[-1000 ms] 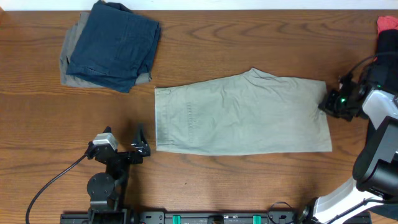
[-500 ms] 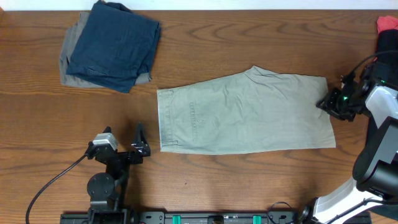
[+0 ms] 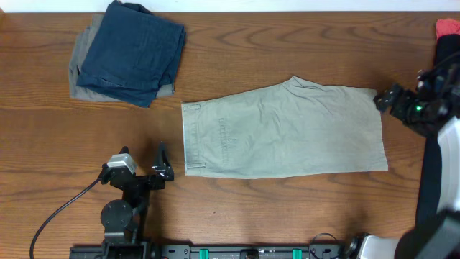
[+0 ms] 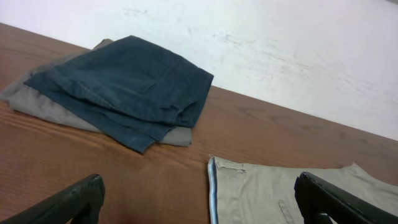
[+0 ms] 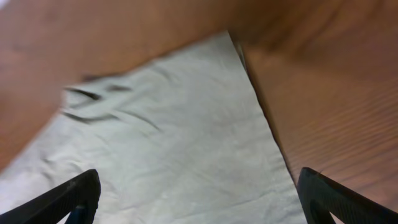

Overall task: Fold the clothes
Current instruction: 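Pull the right end of the pants rightward to straighten them, then release the pants and park the right gripper at the right edge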

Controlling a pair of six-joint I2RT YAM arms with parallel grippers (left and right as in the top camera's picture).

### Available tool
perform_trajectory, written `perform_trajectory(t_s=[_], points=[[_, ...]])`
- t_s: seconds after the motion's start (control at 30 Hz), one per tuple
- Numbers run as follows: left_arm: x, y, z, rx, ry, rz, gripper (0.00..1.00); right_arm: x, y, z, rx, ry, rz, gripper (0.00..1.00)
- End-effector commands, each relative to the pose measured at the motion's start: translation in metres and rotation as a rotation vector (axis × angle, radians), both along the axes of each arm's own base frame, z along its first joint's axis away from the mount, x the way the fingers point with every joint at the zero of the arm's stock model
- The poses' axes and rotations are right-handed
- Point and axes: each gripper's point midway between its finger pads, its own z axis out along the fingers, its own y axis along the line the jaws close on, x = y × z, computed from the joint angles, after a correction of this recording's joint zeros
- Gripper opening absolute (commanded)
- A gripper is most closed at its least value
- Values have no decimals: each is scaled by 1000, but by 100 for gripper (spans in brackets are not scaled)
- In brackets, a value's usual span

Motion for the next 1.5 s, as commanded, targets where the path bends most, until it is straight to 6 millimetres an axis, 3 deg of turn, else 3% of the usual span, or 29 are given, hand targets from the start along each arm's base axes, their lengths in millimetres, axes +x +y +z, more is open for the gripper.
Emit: perform_trajectory(t_s=[0.0, 0.17, 0.47, 0.77, 1.0, 1.47], points=[[-1, 0, -15, 5, 45, -3, 98, -3, 4, 28, -23, -69, 2, 99], [-1, 0, -15, 5, 45, -3, 98, -16, 10, 45, -34, -92, 2, 99], [-1, 0, -15, 5, 45, -3, 98, -18, 8, 45, -50, -89, -4, 99], [-1, 0, -15, 5, 45, -3, 98, -34, 2, 33, -85, 1, -27, 99], [-1, 0, -15, 5, 45, -3, 98, -48, -30, 28, -286, 88, -60, 99], [-1, -1, -15, -11, 45, -7, 98, -49, -31, 28, -290, 90, -62, 99]])
